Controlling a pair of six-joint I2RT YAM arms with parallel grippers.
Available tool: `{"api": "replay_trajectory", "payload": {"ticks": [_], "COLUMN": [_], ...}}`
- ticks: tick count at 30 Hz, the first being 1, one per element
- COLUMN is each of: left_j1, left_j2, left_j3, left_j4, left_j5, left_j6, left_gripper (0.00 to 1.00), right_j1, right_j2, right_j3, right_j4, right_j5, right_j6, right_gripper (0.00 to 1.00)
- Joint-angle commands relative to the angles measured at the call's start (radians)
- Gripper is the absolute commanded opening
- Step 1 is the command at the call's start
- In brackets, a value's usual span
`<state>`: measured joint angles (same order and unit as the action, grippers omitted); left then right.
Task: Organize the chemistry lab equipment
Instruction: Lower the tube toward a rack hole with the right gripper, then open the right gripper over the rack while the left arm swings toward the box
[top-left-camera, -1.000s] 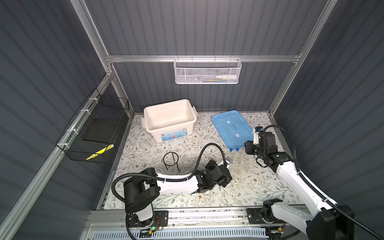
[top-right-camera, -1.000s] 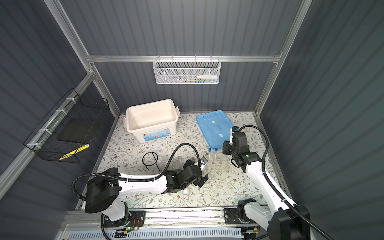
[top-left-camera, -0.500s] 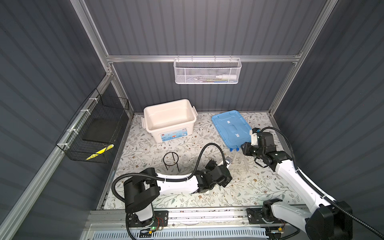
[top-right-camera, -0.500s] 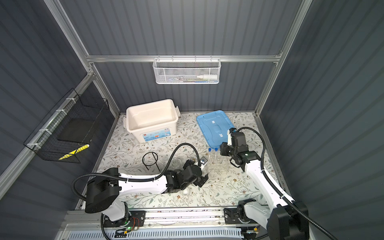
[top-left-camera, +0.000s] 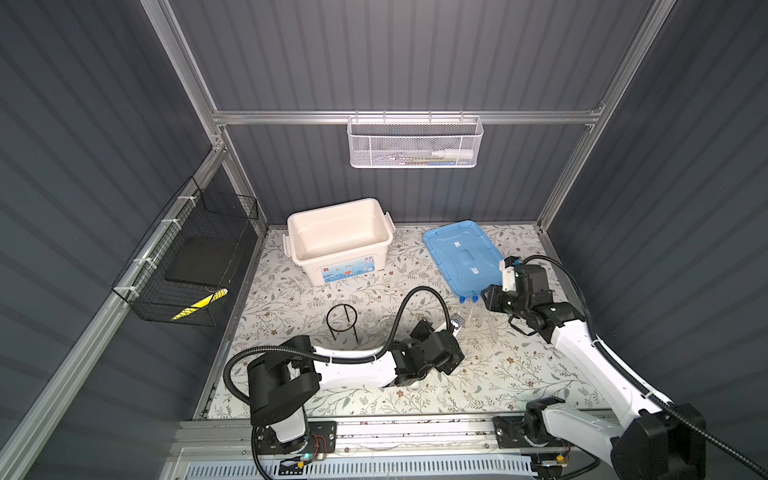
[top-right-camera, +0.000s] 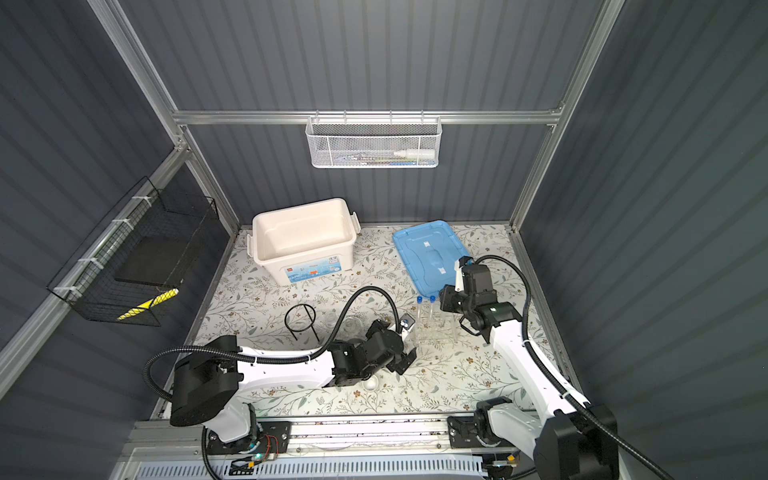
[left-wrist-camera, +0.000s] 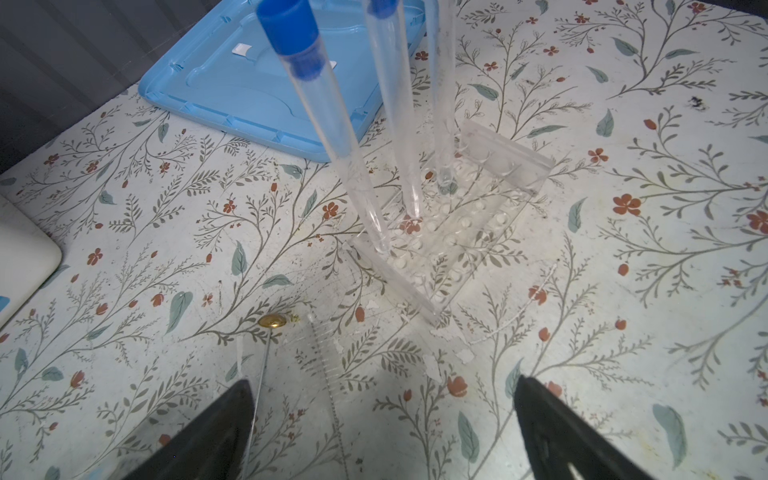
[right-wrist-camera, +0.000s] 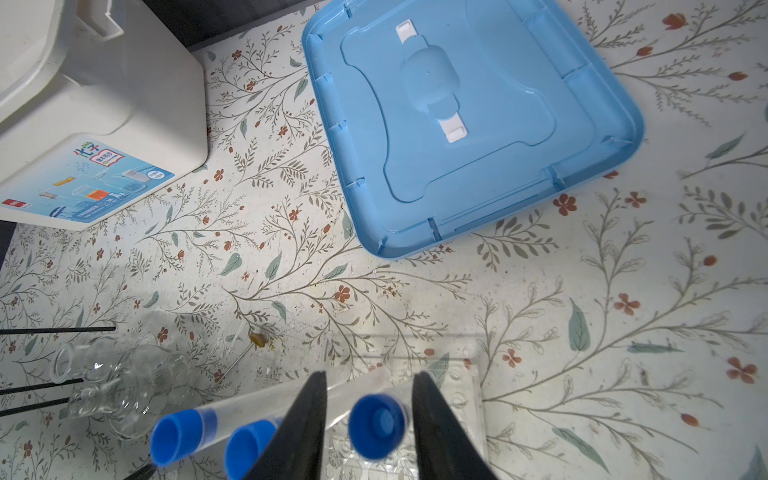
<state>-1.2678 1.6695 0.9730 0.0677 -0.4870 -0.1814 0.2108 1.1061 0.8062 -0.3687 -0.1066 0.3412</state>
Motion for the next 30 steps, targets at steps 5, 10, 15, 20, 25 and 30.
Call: {"api": "replay_trajectory", "payload": {"ticks": [5,10,15,20,25,30], "left_j1": [0.004,0.004,0.005,0.011,0.024,0.037], "left_j2": [0.016,0.016,0.0,-0.028,-0.062,-0.095], "left_j3": [-0.008,-0.005,-0.017,-0.025,-0.033,-0.03], "left_j4": [0.005,0.008,0.02,0.02,0.025,0.025], "left_j5": [0.0,-0.001,-0.008,-0.026,-0.035,-0.046], "left_j6": [-0.018,-0.018,-0.025,-0.039,-0.066,-0.089], "left_gripper": [1.0,1.0,1.0,1.0,1.0,1.0], "right_j1": [-0.002,-0.002,-0.002,-0.002,-0.007,-0.012], "right_j2": [-0.017,-0.026,-0.042,-0.064,-0.079,-0.091], "right_j3": [0.021,0.018,0.015,0.017,0.018,0.008], "right_j4": [-0.015,-0.01,-0.007,-0.007,0.008,0.034], "right_j5": [-0.013,-0.016,0.007,0.042,0.056,0.05], "right_j6": [0.016,0.025,0.036,0.038,0.036,0.03], "right_gripper": [0.37,0.39,0.44,0.53,0.67,0.8]}}
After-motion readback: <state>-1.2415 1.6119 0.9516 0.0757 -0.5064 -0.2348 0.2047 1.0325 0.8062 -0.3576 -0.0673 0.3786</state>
